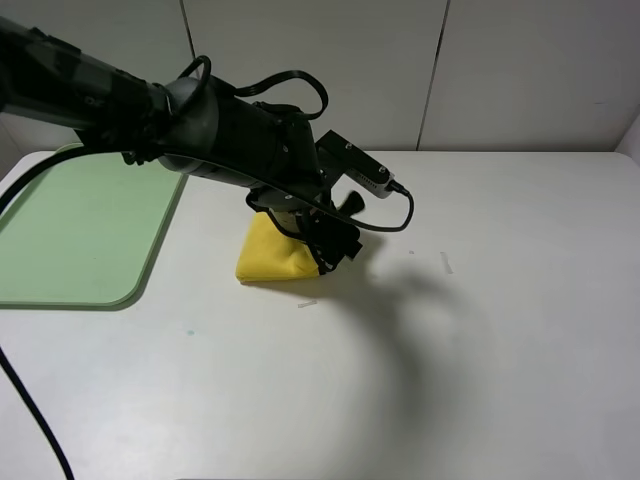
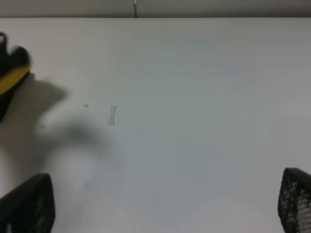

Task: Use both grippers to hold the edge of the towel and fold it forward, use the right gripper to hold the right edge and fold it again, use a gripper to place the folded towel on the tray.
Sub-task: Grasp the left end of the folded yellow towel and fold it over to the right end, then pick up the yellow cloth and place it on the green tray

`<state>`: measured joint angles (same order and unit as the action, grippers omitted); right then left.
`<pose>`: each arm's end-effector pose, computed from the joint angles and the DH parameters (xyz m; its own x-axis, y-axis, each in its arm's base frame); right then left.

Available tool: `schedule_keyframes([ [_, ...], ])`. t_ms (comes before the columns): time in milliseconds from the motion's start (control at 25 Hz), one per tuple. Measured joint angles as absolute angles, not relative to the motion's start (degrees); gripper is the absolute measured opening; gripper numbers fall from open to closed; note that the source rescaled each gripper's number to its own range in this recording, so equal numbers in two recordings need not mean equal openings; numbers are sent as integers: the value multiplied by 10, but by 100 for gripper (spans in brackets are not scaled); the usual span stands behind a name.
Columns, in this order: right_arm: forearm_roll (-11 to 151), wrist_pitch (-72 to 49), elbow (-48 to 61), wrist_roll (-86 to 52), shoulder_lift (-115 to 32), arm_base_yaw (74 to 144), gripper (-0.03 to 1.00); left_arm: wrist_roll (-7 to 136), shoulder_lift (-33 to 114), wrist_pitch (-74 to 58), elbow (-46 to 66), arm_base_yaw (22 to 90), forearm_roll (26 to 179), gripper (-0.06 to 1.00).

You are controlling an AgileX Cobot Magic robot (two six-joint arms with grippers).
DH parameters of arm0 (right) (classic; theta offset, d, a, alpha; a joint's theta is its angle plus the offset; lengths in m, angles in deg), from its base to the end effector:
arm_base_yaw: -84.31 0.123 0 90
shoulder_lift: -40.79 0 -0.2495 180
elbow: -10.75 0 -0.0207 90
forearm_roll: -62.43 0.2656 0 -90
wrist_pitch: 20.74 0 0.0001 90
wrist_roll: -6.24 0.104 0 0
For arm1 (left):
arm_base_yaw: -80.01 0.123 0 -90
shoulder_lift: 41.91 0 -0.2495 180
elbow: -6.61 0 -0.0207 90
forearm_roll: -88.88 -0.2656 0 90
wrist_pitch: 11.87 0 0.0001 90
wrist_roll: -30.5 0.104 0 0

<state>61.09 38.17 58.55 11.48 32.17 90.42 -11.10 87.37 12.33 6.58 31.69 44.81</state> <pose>0.0570 0.0040 0.2800 -0.4310 0.0336 -0.9017 -0.0544 0.9965 0.0631 0.3085 -0.3018 0.0801 -0.5607 0.6258 -0.5423 0.6117 0.7544 0.2382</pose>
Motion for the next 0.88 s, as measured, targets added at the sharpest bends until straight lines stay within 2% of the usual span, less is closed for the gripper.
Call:
schedule_keyframes([
  [80, 611, 382, 585, 115, 322, 904, 100, -107, 874, 122, 66, 317, 448, 94],
  [200, 611, 382, 585, 115, 322, 904, 100, -106, 867, 119, 66, 317, 448, 99],
  [560, 611, 382, 585, 115, 322, 904, 100, -105, 794, 123, 74, 324, 446, 100],
  [880, 611, 382, 585, 115, 322, 904, 100, -126, 729, 247, 75, 348, 445, 100],
])
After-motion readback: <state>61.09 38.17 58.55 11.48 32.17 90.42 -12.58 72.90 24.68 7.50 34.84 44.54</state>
